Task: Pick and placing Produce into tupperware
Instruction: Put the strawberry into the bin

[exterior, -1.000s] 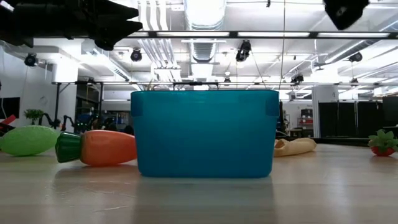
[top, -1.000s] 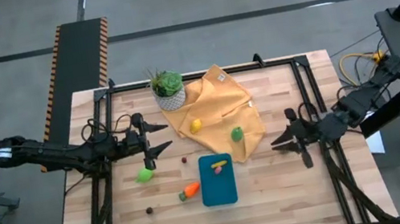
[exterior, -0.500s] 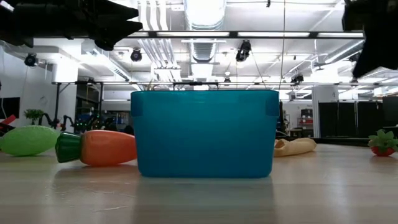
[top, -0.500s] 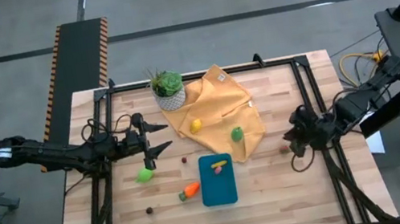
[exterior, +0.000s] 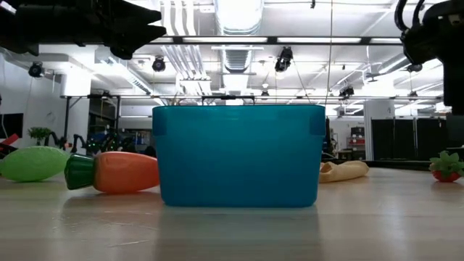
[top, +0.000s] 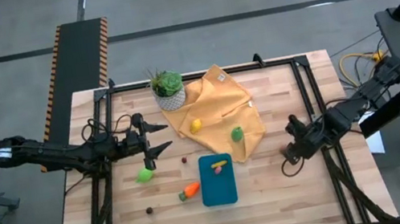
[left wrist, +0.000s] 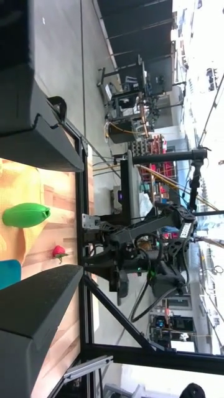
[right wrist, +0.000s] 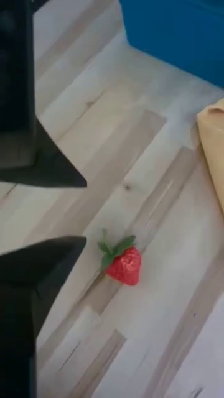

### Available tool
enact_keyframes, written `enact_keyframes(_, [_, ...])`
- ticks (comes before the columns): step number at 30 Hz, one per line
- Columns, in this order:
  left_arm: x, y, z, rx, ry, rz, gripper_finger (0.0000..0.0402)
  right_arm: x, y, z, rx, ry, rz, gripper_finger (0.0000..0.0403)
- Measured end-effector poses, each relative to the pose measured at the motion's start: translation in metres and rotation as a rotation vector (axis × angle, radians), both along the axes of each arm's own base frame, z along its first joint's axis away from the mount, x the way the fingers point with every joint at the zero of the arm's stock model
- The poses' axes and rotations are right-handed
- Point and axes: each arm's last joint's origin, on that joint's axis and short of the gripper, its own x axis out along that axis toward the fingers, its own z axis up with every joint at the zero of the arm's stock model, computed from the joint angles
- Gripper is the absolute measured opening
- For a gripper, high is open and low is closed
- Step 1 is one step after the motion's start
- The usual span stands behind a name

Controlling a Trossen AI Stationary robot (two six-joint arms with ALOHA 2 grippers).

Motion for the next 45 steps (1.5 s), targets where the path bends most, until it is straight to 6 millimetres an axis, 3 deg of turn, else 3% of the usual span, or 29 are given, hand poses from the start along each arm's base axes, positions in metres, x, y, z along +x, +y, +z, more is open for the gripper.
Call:
enact_keyframes(8, [0.0, 0.0, 0.0, 0.007, 0.002, 0.001, 0.0245, 0.014, -0.003, -0.019, -0.041, 0.12, -0.127, 0.0258])
enact_keyframes(15, [0.0, 0.0, 0.0, 0.007, 0.002, 0.001, 0.0245, 0.029, -0.006, -0.041, -0.101, 0.242, -0.189, 0.0312])
enact_keyframes(30, [0.0, 0.0, -0.001, 0.007, 0.003, 0.001, 0.0245, 0.049, -0.008, -0.077, -0.168, 0.381, -0.23, 0.0327])
enact_keyframes(45, [0.0, 0.0, -0.001, 0.007, 0.004, 0.0, 0.0245, 0.05, -0.008, -0.078, -0.163, 0.384, -0.221, 0.0326])
